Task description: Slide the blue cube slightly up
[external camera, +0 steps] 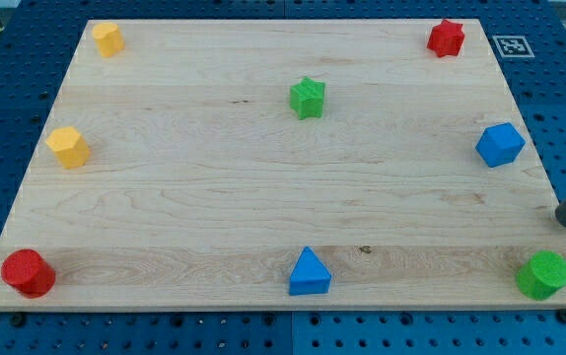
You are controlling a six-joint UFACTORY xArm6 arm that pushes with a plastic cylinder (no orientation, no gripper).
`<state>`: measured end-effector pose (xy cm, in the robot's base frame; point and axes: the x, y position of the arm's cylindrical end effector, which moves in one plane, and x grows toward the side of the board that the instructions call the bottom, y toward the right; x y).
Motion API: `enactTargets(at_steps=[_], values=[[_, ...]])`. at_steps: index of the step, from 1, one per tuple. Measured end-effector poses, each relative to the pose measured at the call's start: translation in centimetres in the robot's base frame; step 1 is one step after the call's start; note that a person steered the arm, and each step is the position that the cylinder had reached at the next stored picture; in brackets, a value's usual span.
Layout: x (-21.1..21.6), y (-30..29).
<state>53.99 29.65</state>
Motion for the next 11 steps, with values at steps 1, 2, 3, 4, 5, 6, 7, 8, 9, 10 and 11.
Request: enactTargets(at_steps=[1, 2, 3, 4, 5, 6, 7, 8, 9, 10, 11], values=[[-0.7, -1.5], [-2.7, -2.5], [-4.3, -2.8], [-4.3, -2.8], [-4.8, -4.8], [-6.2, -6.3], [-8.2, -6.5], [-9.5, -6.2], [-9.5, -5.8], [-8.1, -5.2], [-7.3, -3.5]])
